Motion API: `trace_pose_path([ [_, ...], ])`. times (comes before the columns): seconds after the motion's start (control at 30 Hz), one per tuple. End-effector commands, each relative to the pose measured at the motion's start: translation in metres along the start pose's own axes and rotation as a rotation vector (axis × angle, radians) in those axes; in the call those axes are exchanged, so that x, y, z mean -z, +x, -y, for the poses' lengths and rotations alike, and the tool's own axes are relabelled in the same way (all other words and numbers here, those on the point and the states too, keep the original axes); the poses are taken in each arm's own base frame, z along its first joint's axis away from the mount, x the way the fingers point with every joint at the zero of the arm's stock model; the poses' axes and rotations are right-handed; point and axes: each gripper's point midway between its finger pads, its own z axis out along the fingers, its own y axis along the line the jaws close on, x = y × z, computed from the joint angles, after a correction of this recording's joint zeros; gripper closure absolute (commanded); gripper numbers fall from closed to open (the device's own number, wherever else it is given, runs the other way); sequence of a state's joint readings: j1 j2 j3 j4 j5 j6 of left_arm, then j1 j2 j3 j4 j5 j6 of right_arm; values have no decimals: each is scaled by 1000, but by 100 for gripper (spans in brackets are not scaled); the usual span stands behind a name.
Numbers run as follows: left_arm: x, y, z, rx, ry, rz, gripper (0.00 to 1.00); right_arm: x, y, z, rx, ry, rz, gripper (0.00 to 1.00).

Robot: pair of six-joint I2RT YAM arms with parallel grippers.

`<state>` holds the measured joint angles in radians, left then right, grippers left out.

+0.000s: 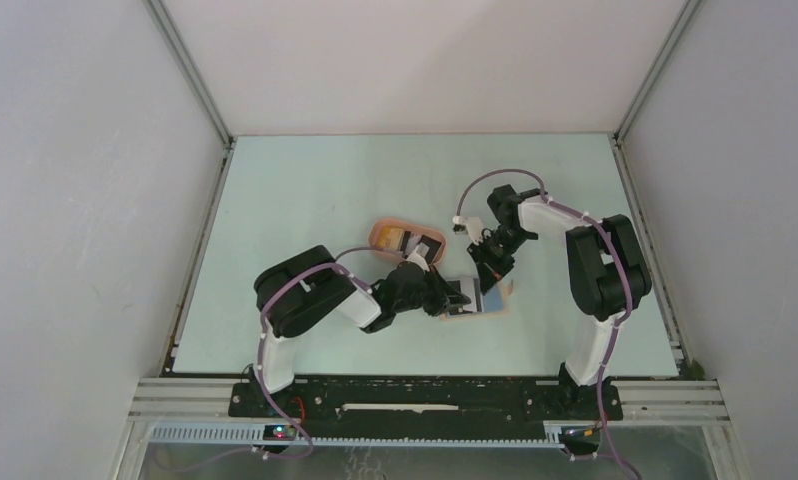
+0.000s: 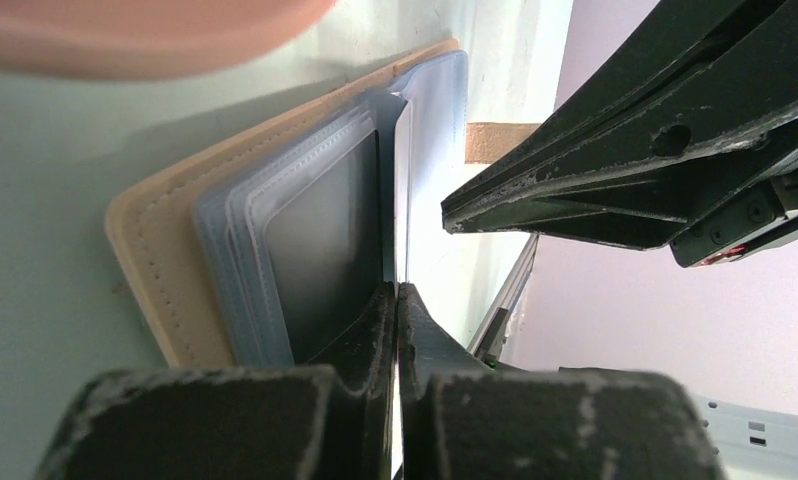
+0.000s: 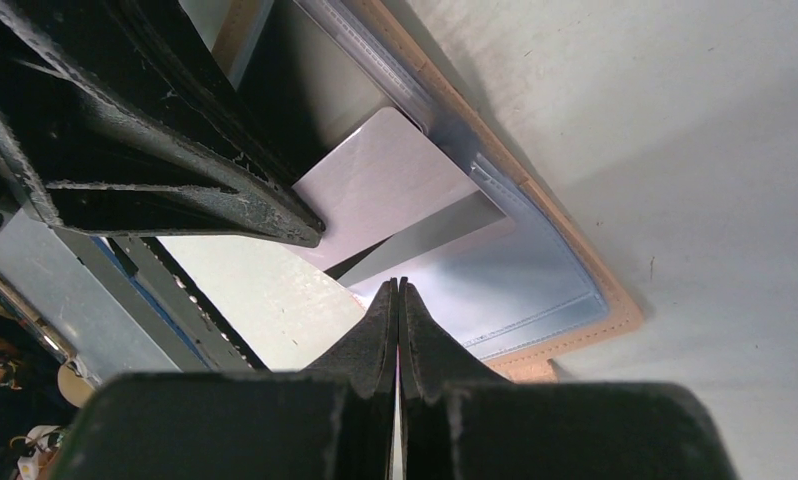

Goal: Put the credit cards into the card holder
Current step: Insert the credit card into the card holder.

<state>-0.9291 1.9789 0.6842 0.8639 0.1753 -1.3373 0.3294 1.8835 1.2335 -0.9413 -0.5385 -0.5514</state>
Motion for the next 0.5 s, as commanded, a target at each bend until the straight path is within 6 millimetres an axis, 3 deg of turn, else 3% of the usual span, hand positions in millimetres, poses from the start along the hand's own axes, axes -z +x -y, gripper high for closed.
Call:
trace_pose_path([
  [0.0, -1, 8, -15, 15, -35, 5, 96, 14, -16, -6, 7, -25, 73, 98],
  [0.2, 0, 10, -15, 14, -29, 3, 91, 27, -25, -16, 12, -78, 150, 98],
  [0.3, 1, 11, -15, 10, -29, 1, 88, 31, -33, -31, 0, -166, 204, 97],
  [0.47, 0, 12, -14, 16, -19, -5, 85, 34, -51, -44, -99, -266, 289, 98],
])
